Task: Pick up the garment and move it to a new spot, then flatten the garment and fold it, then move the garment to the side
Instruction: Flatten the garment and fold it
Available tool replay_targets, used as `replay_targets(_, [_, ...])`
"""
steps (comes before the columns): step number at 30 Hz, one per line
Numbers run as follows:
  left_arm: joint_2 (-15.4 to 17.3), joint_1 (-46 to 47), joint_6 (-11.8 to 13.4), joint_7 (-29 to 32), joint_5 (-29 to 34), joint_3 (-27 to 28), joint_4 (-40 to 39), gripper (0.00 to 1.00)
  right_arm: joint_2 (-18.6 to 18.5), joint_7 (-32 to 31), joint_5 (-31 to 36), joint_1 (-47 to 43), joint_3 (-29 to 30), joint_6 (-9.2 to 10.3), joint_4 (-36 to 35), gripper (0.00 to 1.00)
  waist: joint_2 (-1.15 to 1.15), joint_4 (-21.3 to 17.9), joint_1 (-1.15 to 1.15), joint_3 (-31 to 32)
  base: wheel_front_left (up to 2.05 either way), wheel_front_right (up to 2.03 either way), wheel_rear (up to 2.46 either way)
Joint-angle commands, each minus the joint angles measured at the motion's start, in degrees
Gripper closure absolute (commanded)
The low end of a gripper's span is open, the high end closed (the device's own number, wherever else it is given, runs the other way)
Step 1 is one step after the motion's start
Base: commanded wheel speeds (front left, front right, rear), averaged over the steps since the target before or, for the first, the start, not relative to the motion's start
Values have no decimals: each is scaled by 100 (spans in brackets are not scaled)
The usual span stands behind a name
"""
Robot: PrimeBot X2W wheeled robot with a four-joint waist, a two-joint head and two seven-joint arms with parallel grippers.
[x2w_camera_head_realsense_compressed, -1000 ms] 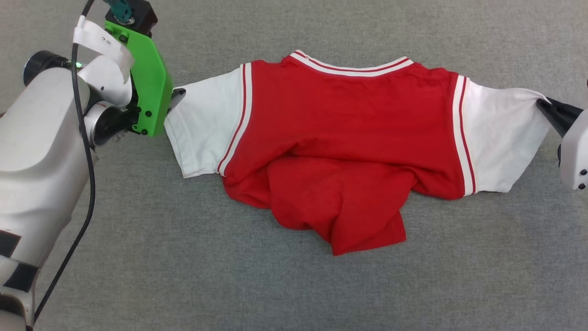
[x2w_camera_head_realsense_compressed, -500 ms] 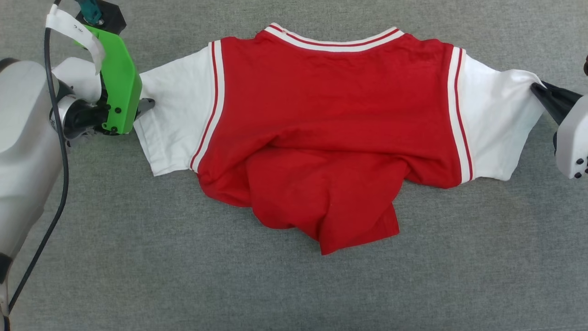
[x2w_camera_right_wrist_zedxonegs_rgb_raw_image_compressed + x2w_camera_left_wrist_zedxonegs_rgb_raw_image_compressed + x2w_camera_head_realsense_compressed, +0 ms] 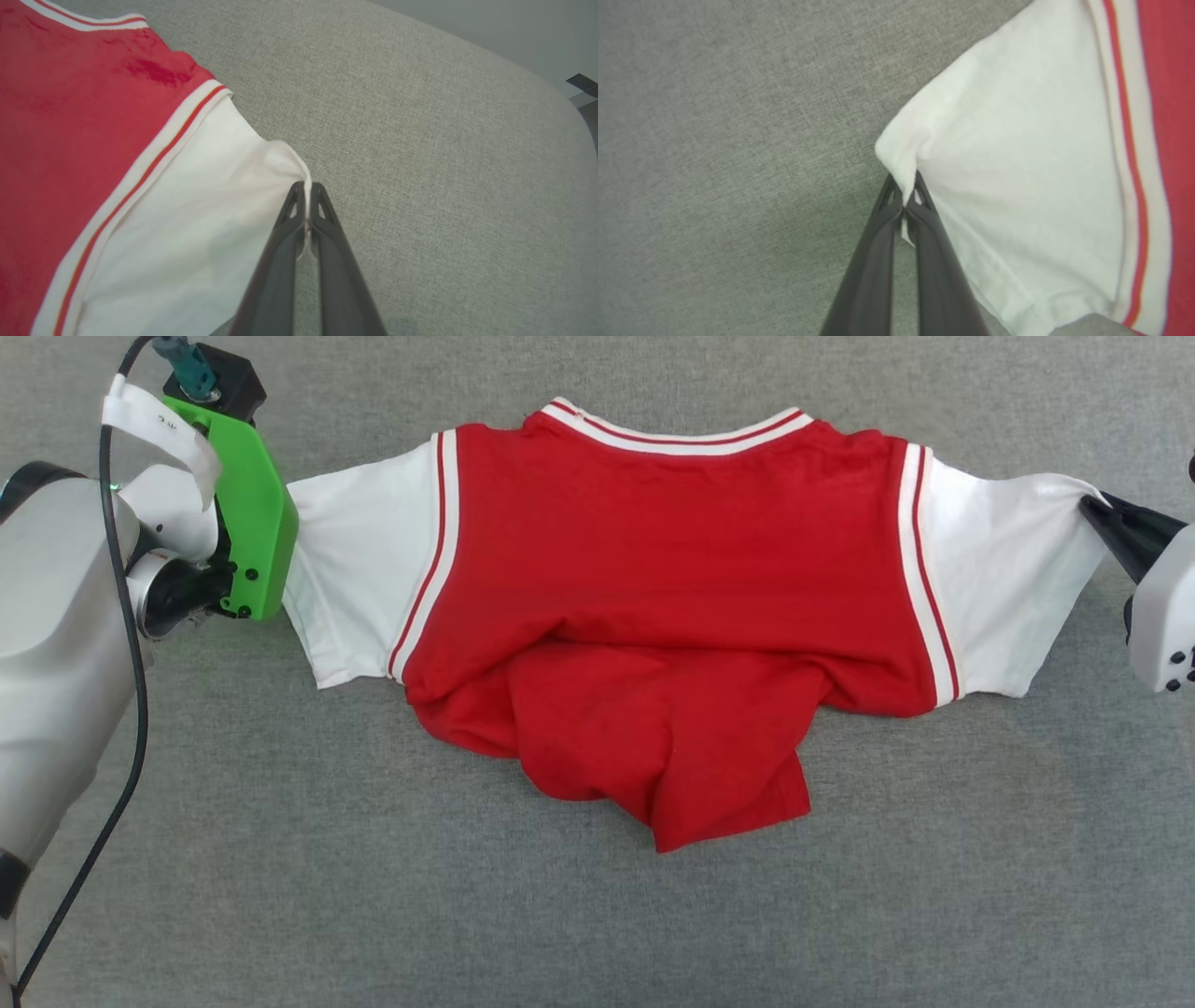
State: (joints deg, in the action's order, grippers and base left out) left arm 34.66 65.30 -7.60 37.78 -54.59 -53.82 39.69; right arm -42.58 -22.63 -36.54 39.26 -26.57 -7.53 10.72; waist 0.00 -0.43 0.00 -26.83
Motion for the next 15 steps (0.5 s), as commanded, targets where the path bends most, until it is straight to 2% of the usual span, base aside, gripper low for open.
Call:
replay_targets(1, [54,-21,11,-147,3,-54,7,100,23,71,-9,64,26,4,27,100,0,84,0,243,0,0,0])
replay_targets(6, [173,30,11,-953,-197,-157,-427,100,30,291,-11,-25,128,4,88,100,0,199,0,729,0,0,0])
replay_targets(11, [480,142,11,-1788,5,-436,-911,100,24,464,-76,-128,338,4,66,100,0,326,0,1188,0,0,0])
replay_targets(15, [593,287,11,-2394,186,-498,-1194,100,-14,549,-81,-184,587,4,-22,100,0,443,0,1485,0,0,0])
